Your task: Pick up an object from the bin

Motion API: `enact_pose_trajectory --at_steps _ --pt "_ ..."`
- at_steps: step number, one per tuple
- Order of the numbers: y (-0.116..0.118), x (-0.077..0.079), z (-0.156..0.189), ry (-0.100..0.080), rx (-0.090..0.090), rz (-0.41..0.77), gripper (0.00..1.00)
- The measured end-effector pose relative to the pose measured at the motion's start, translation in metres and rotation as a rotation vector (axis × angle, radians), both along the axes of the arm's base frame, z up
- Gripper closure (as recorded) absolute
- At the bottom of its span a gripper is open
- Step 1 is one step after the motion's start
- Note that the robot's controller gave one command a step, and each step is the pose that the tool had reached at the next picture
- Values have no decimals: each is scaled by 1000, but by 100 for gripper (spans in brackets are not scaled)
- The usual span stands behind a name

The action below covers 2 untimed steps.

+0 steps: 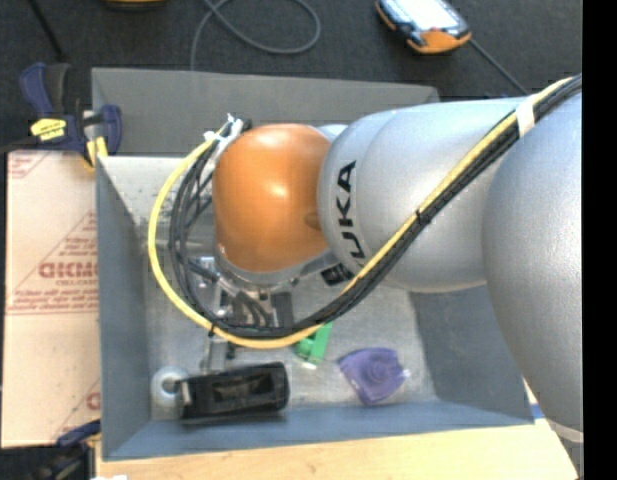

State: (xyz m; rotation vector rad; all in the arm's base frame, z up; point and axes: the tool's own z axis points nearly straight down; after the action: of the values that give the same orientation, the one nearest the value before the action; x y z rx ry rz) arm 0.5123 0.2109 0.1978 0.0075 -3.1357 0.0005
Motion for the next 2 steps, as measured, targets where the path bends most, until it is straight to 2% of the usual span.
enact_pose_trajectory --at_steps 1,2 --pt "-1 2 5 -8 2 -5 0" --pt "-30 -11 -55 -12 2 72 0"
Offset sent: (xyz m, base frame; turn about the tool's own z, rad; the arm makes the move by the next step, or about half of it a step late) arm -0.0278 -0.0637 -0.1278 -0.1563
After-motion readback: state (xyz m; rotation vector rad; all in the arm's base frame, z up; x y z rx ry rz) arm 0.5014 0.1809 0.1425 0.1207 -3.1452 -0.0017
